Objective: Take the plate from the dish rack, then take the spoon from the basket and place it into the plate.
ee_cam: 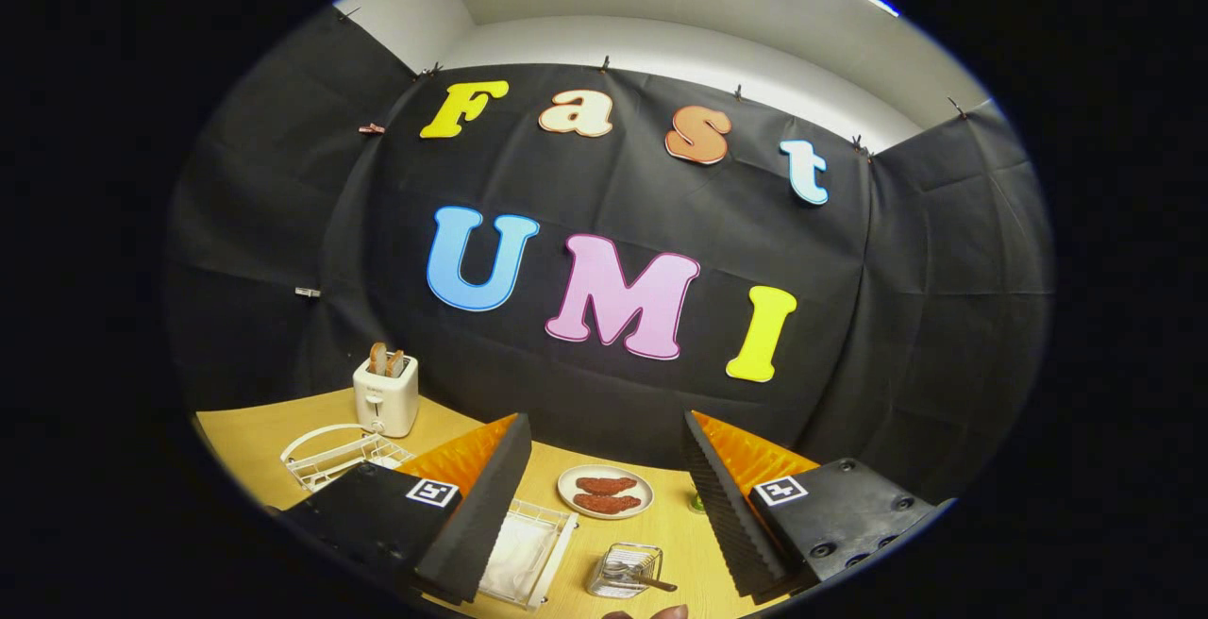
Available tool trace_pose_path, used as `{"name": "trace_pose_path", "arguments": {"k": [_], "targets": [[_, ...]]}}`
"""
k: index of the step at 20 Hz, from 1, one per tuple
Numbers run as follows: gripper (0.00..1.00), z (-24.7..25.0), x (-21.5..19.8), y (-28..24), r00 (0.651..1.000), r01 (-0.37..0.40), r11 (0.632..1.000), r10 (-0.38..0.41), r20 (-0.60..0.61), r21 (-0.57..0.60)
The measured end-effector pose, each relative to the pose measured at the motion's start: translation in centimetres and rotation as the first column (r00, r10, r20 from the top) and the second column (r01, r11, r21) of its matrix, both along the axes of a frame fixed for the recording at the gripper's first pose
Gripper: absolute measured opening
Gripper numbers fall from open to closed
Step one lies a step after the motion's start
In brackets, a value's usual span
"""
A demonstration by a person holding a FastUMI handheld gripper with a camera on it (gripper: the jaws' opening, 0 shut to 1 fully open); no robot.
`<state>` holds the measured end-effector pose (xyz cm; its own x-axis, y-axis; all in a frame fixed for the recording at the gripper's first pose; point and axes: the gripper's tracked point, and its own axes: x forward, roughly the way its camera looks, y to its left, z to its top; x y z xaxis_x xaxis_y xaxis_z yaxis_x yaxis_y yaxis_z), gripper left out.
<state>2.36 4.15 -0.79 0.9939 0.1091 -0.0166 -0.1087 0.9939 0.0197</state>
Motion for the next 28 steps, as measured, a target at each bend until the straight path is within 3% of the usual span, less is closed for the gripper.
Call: {"name": "trace_pose_path", "arguments": {"k": [4, 7, 11, 13, 17, 22, 24, 25, 27, 28], "targets": [[0.97, -2.4, 0.8, 3.0, 0.987, -0.071, 0.993, 0.084, -0.140, 0.098], [0.98, -5.5, 2.2, 5.3, 0.940, -0.096, 0.981, 0.146, -0.308, 0.171], [0.96, -9.9, 3.9, 8.2, 0.825, -0.064, 0.961, 0.202, -0.528, 0.269], [0.88, -11.9, 4.6, 9.9, 0.753, -0.031, 0.946, 0.235, -0.615, 0.324], [0.85, -15.1, 5.6, 13.8, 0.616, 0.051, 0.908, 0.300, -0.728, 0.416], [0.82, -20.5, 5.9, 15.9, 0.503, 0.064, 0.951, 0.231, -0.833, 0.303], [0.71, -22.1, 5.9, 16.1, 0.476, 0.081, 0.963, 0.188, -0.859, 0.256], [0.55, -22.6, 5.9, 15.6, 0.466, 0.104, 0.970, 0.147, -0.872, 0.219], [0.39, -22.9, 6.0, 15.1, 0.454, 0.149, 0.975, 0.079, -0.888, 0.163], [0.37, -23.0, 6.0, 14.1, 0.447, 0.170, 0.980, 0.017, -0.894, 0.104]]}}
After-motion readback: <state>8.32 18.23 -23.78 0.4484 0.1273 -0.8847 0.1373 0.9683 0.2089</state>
